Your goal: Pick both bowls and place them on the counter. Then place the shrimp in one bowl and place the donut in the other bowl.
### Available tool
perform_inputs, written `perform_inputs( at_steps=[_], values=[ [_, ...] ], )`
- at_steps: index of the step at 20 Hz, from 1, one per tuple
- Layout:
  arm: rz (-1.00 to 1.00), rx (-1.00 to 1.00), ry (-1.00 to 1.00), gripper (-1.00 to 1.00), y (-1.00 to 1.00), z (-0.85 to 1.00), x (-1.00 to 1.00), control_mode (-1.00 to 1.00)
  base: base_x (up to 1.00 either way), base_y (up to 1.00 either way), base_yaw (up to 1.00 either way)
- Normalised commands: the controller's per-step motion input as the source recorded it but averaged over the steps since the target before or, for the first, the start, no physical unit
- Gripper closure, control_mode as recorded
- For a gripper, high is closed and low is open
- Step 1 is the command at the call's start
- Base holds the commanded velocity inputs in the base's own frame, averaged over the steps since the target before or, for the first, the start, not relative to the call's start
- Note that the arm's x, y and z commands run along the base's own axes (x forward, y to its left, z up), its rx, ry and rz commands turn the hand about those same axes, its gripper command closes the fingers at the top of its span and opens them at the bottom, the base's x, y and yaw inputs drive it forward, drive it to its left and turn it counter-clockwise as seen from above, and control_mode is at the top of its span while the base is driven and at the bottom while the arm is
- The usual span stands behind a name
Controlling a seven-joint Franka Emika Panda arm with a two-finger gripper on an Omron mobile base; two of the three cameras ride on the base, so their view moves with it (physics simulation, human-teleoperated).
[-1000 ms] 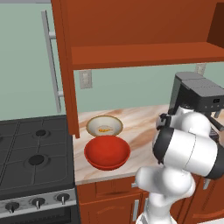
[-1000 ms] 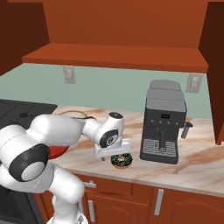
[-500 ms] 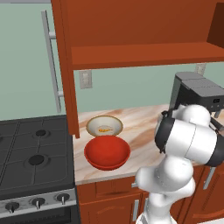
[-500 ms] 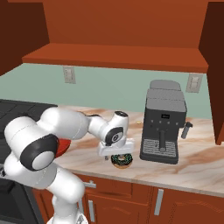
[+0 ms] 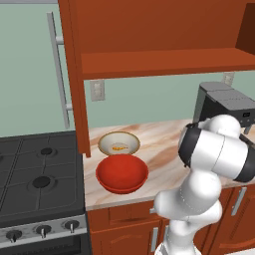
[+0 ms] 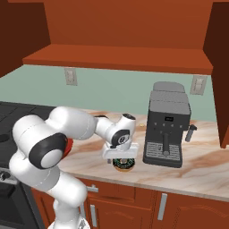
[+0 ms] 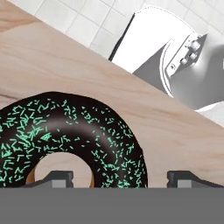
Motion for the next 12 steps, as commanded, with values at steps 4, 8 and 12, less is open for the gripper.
perform_inputs(
  at_steps=[4,8,12],
  values=[
    [-0.23,0.0,0.03,-1.0,0.35,-0.25,-0.04,-1.0,0.0,0.0,0.0],
    [-0.23,0.0,0.03,-1.0,0.4,-0.28,-0.03,-1.0,0.0,0.0,0.0],
    [-0.23,0.0,0.01,-1.0,0.46,-0.31,-0.03,-1.0,0.0,0.0,0.0]
  ],
)
